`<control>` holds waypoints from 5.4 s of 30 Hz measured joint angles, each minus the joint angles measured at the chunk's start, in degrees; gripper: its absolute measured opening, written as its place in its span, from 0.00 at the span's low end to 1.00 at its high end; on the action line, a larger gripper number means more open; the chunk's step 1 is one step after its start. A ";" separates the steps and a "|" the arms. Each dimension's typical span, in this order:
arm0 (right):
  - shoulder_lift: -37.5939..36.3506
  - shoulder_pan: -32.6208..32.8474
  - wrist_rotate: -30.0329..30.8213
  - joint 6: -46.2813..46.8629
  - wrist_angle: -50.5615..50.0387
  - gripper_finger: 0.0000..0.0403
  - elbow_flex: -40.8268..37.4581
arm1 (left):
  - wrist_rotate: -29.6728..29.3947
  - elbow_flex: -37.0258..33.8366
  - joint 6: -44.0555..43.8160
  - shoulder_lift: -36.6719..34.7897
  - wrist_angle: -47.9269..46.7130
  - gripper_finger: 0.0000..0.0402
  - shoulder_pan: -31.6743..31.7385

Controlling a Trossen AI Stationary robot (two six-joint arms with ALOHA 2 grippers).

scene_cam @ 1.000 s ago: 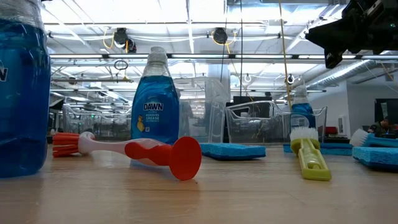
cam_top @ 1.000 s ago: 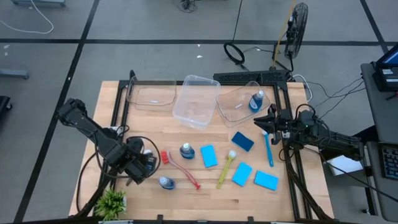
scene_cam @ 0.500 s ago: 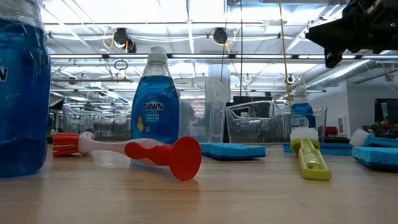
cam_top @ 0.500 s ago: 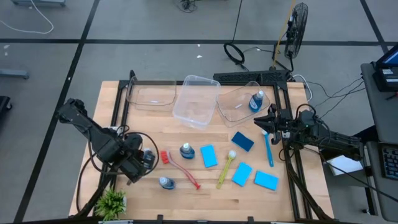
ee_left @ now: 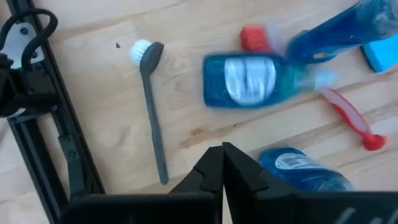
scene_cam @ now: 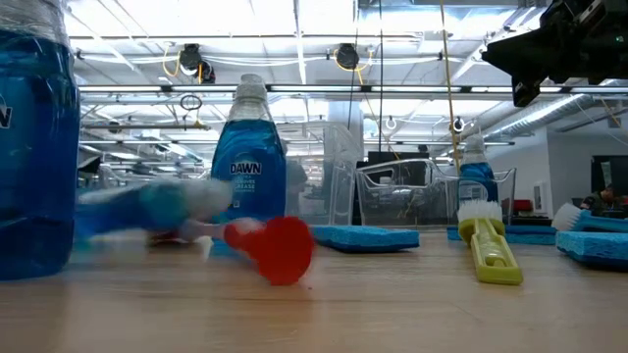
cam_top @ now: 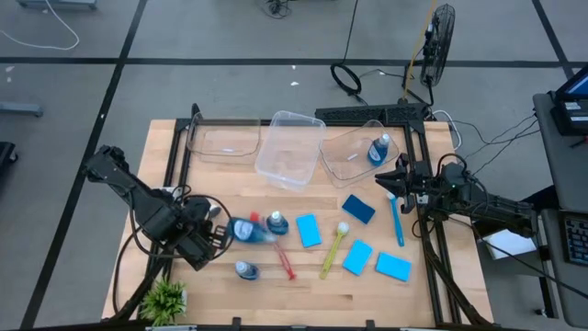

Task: Pick & Place Kitchen Sink Supplies
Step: Put the blue dish soap into the right transparent bin

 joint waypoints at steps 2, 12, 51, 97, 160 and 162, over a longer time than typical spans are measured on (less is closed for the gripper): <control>0.00 -0.01 0.00 0.00 0.00 0.14 0.00 | -1.24 0.00 0.24 0.00 -0.01 0.06 0.00; 0.00 -0.02 0.00 0.15 0.00 0.14 0.00 | -5.88 0.00 7.56 0.00 0.00 0.18 0.79; -0.02 0.00 -0.15 0.20 0.66 0.14 -0.02 | 2.28 0.00 67.33 13.23 38.09 0.20 15.72; -0.02 -0.02 -1.73 2.36 0.63 0.14 -0.04 | -1.42 -3.24 73.64 25.24 42.40 0.54 15.51; 0.00 -0.01 -1.57 2.36 0.59 0.14 -0.02 | 4.99 -9.20 86.12 27.06 51.17 0.53 20.70; 0.00 -0.01 -1.52 2.36 0.59 0.14 -0.02 | 4.99 -9.20 86.12 27.06 51.15 0.52 20.70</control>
